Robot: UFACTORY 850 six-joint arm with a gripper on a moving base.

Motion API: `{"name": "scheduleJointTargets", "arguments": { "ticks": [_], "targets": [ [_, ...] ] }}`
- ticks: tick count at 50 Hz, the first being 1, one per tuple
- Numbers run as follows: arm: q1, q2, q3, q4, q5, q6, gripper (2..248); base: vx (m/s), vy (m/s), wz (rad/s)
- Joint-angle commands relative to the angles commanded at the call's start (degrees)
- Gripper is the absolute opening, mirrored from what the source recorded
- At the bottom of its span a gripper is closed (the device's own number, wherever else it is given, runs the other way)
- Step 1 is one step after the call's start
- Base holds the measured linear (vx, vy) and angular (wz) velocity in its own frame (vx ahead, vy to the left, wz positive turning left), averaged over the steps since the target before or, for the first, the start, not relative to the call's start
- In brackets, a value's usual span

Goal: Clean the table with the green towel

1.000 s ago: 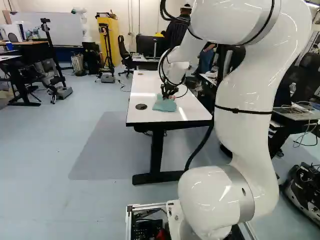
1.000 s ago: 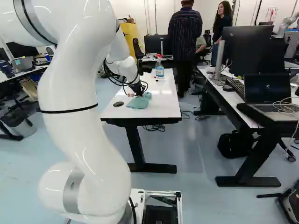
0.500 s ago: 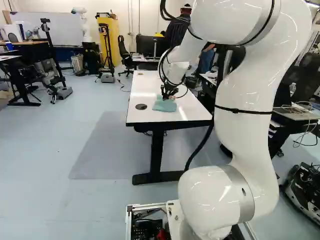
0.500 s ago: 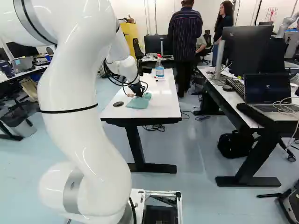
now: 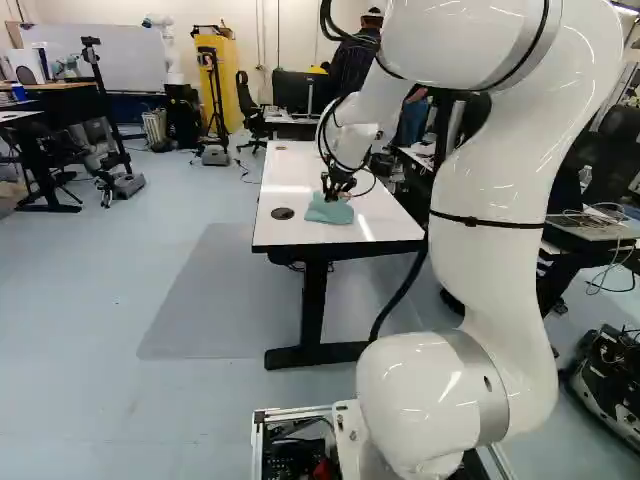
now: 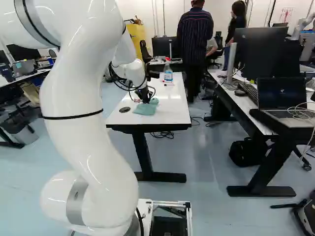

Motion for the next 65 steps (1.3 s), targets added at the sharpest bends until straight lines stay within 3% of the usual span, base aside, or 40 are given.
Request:
{"name": "scheduleJointTargets", "arguments": {
  "ticks": [26, 57, 65],
  "targets": [
    [-0.2, -0.1, -0.2, 0.0, -1.2, 0.0, 28, 0.0, 0.0, 0.0],
    [-4.7, -4.7, -6.0, 0.0, -1.2, 0.0, 28, 0.0, 0.0, 0.0],
    [-5.1, -6.4, -8.2, 0.0, -1.2, 0.0, 28, 0.0, 0.0, 0.0]
  ]
}}
